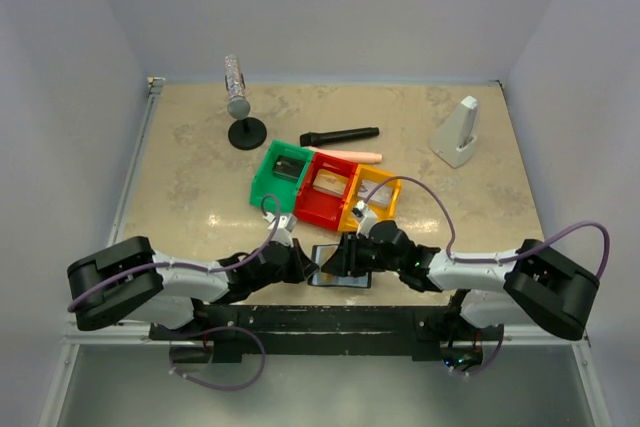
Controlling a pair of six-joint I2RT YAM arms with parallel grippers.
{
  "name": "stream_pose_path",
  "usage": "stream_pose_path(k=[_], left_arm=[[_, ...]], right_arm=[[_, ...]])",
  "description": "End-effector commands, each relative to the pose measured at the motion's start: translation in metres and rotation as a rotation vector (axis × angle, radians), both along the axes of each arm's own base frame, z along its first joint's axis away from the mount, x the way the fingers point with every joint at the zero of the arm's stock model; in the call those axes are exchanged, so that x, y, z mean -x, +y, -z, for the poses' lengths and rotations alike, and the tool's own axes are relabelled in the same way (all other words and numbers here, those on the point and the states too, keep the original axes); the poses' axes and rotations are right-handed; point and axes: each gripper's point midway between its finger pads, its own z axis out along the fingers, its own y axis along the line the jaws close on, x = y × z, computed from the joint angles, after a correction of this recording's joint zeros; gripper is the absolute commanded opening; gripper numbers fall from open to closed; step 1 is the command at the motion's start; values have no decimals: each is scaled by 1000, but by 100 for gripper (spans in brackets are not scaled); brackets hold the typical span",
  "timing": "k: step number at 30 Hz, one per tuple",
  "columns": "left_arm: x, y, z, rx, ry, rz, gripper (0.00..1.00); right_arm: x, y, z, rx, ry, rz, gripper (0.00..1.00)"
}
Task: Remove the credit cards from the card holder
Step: Remove the credit card from the card holder.
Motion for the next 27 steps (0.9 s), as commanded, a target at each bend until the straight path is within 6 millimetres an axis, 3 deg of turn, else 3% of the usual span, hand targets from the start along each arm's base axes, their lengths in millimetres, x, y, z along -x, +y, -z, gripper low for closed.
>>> stream_pose_path(k=[1,17,23,27], left_arm=[[13,22,27,-100,27,35,0],[13,30,24,-69,6,6,4],[13,34,21,-53,-9,0,19],[12,34,20,-49,-9,-3,22]], right_arm=[[-3,22,-26,-65,-10,-38,38],[-3,17,-4,48,54,-23,41],[-2,17,-1,59,61,-27,41],[-3,18,-2,57,62,-30,41]])
